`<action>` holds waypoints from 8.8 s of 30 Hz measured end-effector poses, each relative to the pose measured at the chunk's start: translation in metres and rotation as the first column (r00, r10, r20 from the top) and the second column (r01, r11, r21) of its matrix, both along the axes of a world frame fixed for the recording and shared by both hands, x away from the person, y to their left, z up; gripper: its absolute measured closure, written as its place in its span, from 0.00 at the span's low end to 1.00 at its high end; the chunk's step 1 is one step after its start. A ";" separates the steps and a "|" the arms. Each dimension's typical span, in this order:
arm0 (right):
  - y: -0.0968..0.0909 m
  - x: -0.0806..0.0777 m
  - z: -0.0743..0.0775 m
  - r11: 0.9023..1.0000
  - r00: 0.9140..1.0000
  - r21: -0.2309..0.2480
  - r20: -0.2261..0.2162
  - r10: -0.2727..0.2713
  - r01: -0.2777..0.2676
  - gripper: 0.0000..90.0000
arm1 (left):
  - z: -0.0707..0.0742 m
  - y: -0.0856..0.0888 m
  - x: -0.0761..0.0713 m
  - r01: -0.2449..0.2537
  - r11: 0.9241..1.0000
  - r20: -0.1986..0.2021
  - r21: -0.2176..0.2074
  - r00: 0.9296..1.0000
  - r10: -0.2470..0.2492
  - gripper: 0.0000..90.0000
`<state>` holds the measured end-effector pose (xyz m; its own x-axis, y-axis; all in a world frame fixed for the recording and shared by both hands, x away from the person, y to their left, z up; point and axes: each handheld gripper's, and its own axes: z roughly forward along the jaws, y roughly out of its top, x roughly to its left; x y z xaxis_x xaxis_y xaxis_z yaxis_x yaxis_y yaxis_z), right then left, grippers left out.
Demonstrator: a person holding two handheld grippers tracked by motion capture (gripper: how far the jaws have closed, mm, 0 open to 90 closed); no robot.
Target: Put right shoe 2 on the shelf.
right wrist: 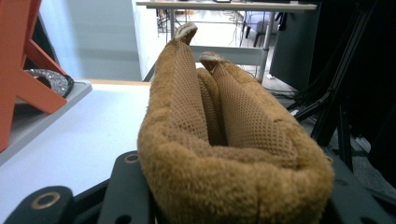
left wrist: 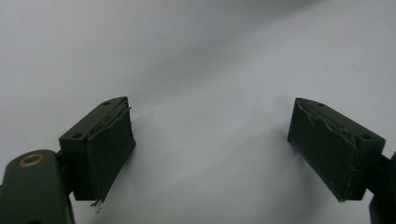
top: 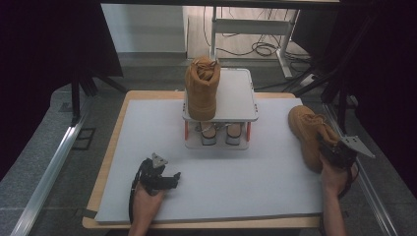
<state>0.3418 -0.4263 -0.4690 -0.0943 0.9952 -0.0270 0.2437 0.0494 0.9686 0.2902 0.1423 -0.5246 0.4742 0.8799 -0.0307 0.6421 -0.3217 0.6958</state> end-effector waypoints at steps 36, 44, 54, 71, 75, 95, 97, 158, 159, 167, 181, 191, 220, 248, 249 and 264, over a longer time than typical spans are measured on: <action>0.049 -0.022 0.077 0.996 0.984 -0.021 0.155 0.083 -0.081 0.62 | 0.000 0.000 0.000 0.000 1.000 0.003 -0.001 1.000 0.000 0.15; 0.059 -0.022 0.089 0.995 0.982 -0.029 0.166 0.095 -0.091 0.62 | 0.000 0.000 0.000 -0.003 1.000 -0.001 -0.003 1.000 0.003 0.15; 0.071 -0.022 0.103 0.992 0.974 -0.040 0.193 0.122 -0.117 0.62 | 0.000 0.000 0.000 -0.002 1.000 -0.001 -0.003 1.000 0.002 0.15; 0.091 -0.019 0.126 0.989 0.963 -0.053 0.222 0.149 -0.141 0.62 | 0.000 0.000 0.000 0.001 1.000 0.000 -0.001 1.000 -0.001 0.15; 0.096 -0.018 0.130 0.987 0.961 -0.059 0.227 0.157 -0.147 0.62 | 0.000 0.000 0.000 0.001 1.000 0.001 -0.001 1.000 -0.001 0.15; 0.121 -0.010 0.148 0.981 0.951 -0.072 0.242 0.195 -0.182 0.62 | 0.000 0.001 0.000 0.004 1.000 -0.001 0.005 1.000 -0.004 0.15; 0.125 -0.008 0.149 0.980 0.950 -0.072 0.244 0.197 -0.185 0.62 | 0.000 0.001 0.000 0.003 1.000 0.000 0.004 1.000 -0.003 0.15; 0.229 0.059 0.150 0.951 0.929 -0.090 0.202 0.309 -0.296 0.62 | 0.000 0.001 0.000 0.009 1.000 0.001 0.007 1.000 -0.009 0.16; 0.229 0.061 0.150 0.951 0.930 -0.089 0.200 0.308 -0.296 0.62 | 0.000 0.001 0.000 0.008 1.000 0.001 0.007 1.000 -0.008 0.16; 0.236 0.069 0.149 0.953 0.933 -0.092 0.198 0.301 -0.288 0.62 | 0.000 0.001 0.000 0.008 1.000 0.001 0.007 1.000 -0.008 0.16; 0.244 0.075 0.145 0.954 0.935 -0.116 0.198 0.295 -0.276 0.39 | 0.000 0.001 0.000 0.006 1.000 0.001 0.006 1.000 -0.006 0.16; 0.244 0.076 0.143 0.958 0.944 -0.097 0.168 0.282 -0.269 0.14 | 0.000 0.001 0.000 0.005 1.000 0.003 0.002 1.000 -0.005 0.16; 0.220 0.049 0.129 0.929 0.933 -0.095 0.012 0.360 -0.358 0.02 | 0.000 0.000 0.000 0.005 1.000 0.004 0.003 1.000 -0.005 0.16; 0.158 0.006 0.099 0.880 0.879 -0.005 -0.037 0.475 -0.476 0.85 | 0.000 0.000 0.000 0.002 1.000 0.004 0.000 1.000 -0.002 0.16; 0.157 0.006 0.097 0.881 0.881 -0.012 -0.038 0.472 -0.473 0.88 | 0.000 0.000 0.000 0.001 1.000 0.004 0.000 1.000 -0.001 0.16; 0.158 0.009 0.083 0.880 0.881 -0.034 -0.044 0.471 -0.473 0.96 | 0.000 0.000 0.000 0.002 1.000 0.003 0.001 1.000 -0.002 0.16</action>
<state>0.3507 -0.2687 -0.3862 -0.5544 0.8304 -0.0564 0.2135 0.2074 0.9547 0.2904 0.1424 -0.5248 0.4758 0.8791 -0.0288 0.6393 -0.3232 0.6977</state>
